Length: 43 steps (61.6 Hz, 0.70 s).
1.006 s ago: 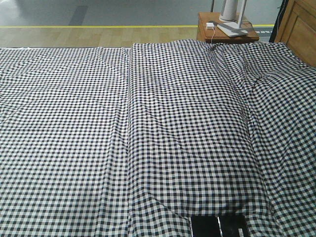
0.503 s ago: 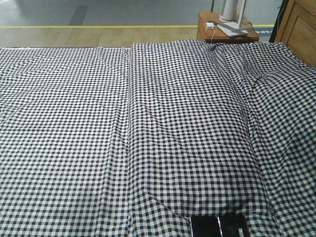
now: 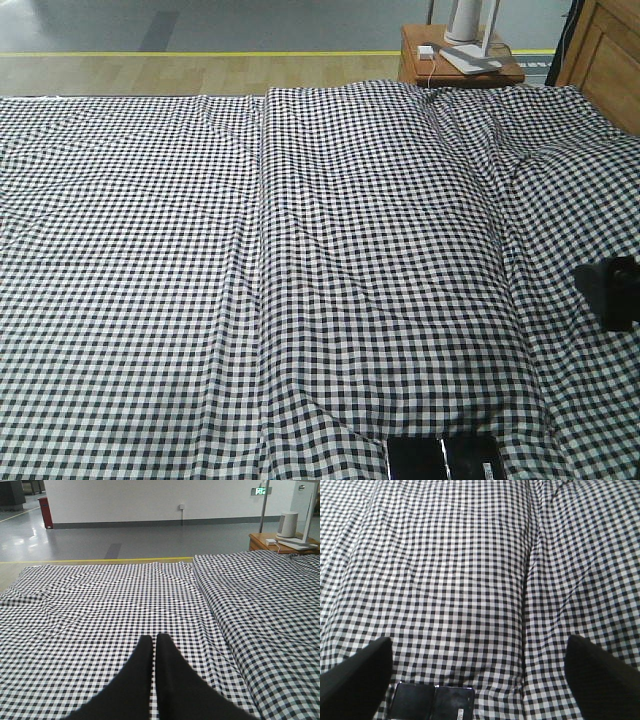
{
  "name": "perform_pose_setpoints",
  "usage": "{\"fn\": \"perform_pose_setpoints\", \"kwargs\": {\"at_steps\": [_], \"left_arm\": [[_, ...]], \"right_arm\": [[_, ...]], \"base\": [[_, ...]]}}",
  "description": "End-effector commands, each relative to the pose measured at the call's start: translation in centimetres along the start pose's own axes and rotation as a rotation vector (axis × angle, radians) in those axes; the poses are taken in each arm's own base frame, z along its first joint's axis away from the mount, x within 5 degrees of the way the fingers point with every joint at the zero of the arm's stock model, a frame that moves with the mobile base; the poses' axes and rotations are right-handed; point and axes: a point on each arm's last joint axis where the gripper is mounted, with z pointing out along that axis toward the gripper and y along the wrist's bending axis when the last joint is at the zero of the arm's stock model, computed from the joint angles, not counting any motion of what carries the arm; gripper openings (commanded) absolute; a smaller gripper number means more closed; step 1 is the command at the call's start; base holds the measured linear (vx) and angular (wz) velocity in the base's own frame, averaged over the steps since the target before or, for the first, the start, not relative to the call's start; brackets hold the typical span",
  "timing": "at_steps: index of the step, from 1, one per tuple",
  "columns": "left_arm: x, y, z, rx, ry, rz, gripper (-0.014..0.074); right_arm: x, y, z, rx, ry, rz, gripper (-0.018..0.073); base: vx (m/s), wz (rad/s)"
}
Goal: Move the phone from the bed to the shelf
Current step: 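Move the right gripper down toward the black phone on the sheet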
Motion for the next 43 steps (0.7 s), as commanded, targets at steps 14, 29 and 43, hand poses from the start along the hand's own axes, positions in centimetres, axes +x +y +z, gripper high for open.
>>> {"fn": "perform_pose_setpoints", "kwargs": {"at_steps": [14,29,43], "left_arm": [[-0.4,0.0,0.0,-0.004,-0.068,-0.010,0.0001],[-0.4,0.0,0.0,-0.004,-0.068,-0.010,0.0001],[-0.4,0.0,0.0,-0.004,-0.068,-0.010,0.0001]], "right_arm": [[-1.1,-0.2,1.5,-0.001,0.144,0.075,0.0679],[-2.5,-2.5,2.8,0.028,0.265,0.193,0.0662],[-2.8,-6.4,4.9,-0.049,0.312,0.353,0.0650]], "base": [[0.00,0.00],[0.00,0.00],[0.00,0.00]]}}
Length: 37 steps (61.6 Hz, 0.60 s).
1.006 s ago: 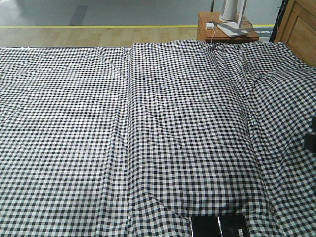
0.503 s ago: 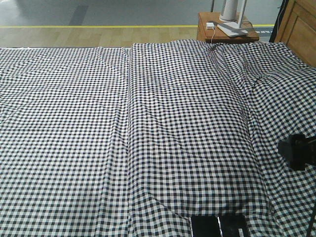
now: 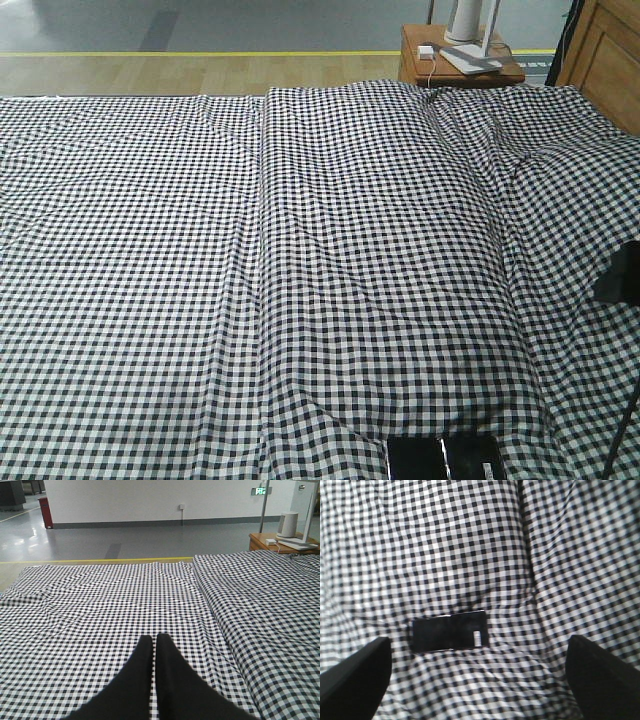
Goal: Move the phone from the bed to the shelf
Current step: 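Move the right gripper down toward the black phone on the sheet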
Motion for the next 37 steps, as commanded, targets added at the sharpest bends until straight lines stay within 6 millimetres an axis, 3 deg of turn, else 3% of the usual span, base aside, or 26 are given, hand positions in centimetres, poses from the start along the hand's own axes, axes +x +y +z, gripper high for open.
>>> {"fn": "perform_pose_setpoints", "kwargs": {"at_steps": [1,20,37], "left_arm": [[-0.4,0.0,0.0,-0.004,-0.068,-0.010,0.0001],[-0.4,0.0,0.0,-0.004,-0.068,-0.010,0.0001],[-0.4,0.0,0.0,-0.004,-0.068,-0.010,0.0001]], "right_arm": [[-1.8,-1.0,-0.2,-0.063,-0.066,0.039,0.0650],[-2.1,-5.3,7.2,-0.169,0.092,0.122,0.0634],[-0.6,-7.2,16.0,-0.253,0.291,0.130,0.0626]], "base": [[0.00,0.00],[0.00,0.00],[0.00,0.00]]}}
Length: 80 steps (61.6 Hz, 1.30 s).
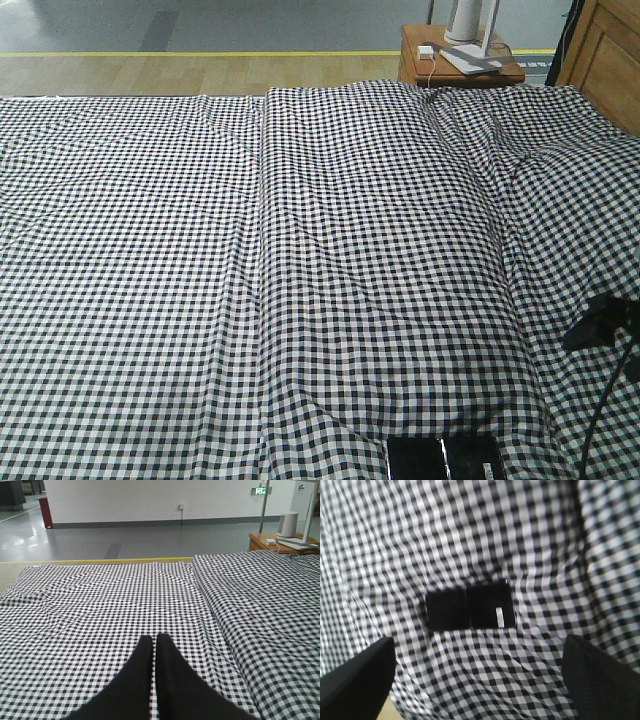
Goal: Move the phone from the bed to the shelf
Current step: 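Move the right gripper down toward the black phone on the sheet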
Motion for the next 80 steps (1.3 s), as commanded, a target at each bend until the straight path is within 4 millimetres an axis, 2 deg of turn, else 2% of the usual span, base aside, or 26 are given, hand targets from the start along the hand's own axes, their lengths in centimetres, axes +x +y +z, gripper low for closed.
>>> {"fn": "perform_pose_setpoints", "kwargs": {"at_steps": [1,14,26,42,53,80], "left_arm": [[-0.4,0.0,0.0,-0.004,-0.068,-0.010,0.0001],[-0.4,0.0,0.0,-0.004,-0.068,-0.010,0.0001],[-0.4,0.0,0.0,-0.004,-0.068,-0.010,0.0001],[-0.4,0.0,0.0,-0.004,-0.068,-0.010,0.0001],[-0.4,0.0,0.0,-0.004,-0.068,-0.010,0.0001],[-0.4,0.0,0.0,-0.004,-0.068,-0.010,0.0001]], "right_arm": [[-1.2,-0.7,1.1,-0.029,0.002,-0.014,0.0626],[-2.2,-2.9,6.3,-0.128,0.161,-0.037,0.0619],[-2.3,-4.7,11.2,-0.220,0.269,-0.034,0.0612],[-1.7,-6.4,16.0,-0.305,0.298,-0.018,0.0597],[-1.4,-6.6,17.8,-0.381,0.292,-0.003,0.0594],[-0.2,-6.5,19.9,-0.487,0.298,0.000,0.0594]], "base": [[0.00,0.00],[0.00,0.00],[0.00,0.00],[0.00,0.00],[0.00,0.00],[0.00,0.00]]}}
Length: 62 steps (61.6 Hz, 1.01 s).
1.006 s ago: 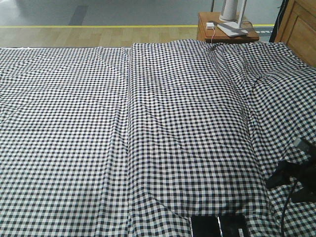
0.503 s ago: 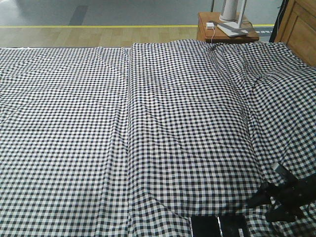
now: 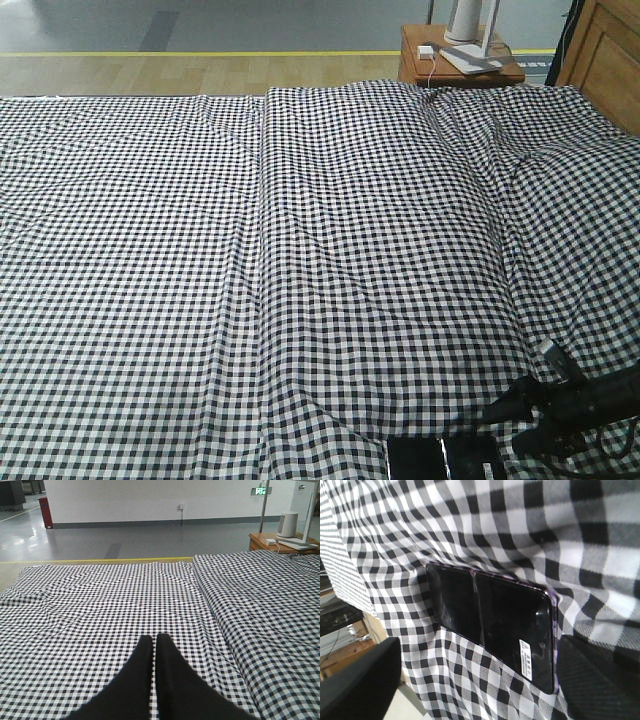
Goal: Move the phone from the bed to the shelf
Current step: 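Move the right gripper down toward the black phone on the sheet, then close the right gripper on the black phone's edge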
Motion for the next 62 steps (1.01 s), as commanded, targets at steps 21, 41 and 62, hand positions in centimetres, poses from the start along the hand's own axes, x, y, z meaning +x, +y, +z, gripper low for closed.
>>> {"fn": "perform_pose_setpoints", "kwargs": {"at_steps": [21,41,62], "left_arm": [[-0.4,0.0,0.0,-0.004,-0.068,-0.010,0.0001],[-0.4,0.0,0.0,-0.004,-0.068,-0.010,0.0001],[-0.4,0.0,0.0,-0.004,-0.068,-0.010,0.0001]], "right_arm": [[-0.2,0.5,0.0,-0.076,-0.010,-0.037,0.0594],[0.3,-0.6,1.6,-0.109,-0.015,-0.011,0.0594],[0.9,-0.7,2.4,-0.192,0.008,0.007,0.0594]], "base": [[0.00,0.00],[0.00,0.00],[0.00,0.00]]}}
